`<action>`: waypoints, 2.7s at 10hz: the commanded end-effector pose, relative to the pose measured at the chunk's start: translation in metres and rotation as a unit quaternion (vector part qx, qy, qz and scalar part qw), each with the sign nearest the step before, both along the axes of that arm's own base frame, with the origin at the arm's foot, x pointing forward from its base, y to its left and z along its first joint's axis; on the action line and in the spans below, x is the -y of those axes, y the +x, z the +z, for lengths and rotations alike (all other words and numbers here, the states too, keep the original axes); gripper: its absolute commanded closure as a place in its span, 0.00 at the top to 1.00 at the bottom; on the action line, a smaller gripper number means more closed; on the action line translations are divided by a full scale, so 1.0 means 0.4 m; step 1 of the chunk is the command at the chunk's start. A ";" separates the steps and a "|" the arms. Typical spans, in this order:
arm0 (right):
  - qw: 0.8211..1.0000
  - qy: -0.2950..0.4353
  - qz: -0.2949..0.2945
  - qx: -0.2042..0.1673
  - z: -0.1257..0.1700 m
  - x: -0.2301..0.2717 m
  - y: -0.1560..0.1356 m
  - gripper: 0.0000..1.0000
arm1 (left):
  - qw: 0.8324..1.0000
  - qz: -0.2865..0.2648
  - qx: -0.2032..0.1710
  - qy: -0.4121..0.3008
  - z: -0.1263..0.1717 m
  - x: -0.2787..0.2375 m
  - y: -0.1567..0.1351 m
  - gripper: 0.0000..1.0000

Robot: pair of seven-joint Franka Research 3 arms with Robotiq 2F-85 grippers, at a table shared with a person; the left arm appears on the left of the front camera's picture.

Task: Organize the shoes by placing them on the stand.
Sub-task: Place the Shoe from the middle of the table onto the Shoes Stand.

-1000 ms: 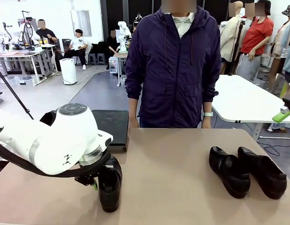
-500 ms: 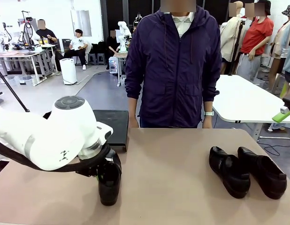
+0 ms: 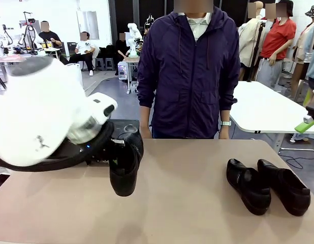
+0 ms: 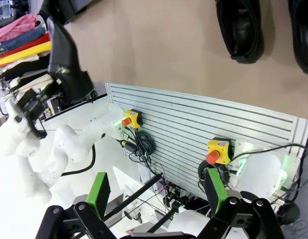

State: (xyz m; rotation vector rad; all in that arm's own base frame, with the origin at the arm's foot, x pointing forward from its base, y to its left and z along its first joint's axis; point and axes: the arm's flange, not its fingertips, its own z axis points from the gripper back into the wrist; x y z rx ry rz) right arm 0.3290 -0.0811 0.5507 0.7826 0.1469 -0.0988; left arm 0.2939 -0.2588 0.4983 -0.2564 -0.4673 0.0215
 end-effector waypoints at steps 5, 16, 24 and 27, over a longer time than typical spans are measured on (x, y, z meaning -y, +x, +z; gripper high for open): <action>1.000 0.007 0.004 0.005 0.008 0.000 0.002 1.00 | 0.999 -0.053 -0.007 -0.010 0.083 -0.042 -0.071 0.00; 1.000 0.007 0.004 0.005 0.008 0.000 0.002 1.00 | 0.995 0.011 0.094 0.012 -0.035 -0.585 0.176 0.00; 1.000 0.007 0.004 0.005 0.008 0.000 0.002 1.00 | 0.990 0.030 0.125 0.058 -0.020 -0.609 0.419 0.00; 1.000 0.007 0.004 0.005 0.008 0.000 0.002 1.00 | 0.988 0.040 0.141 0.038 -0.071 -0.643 0.526 0.00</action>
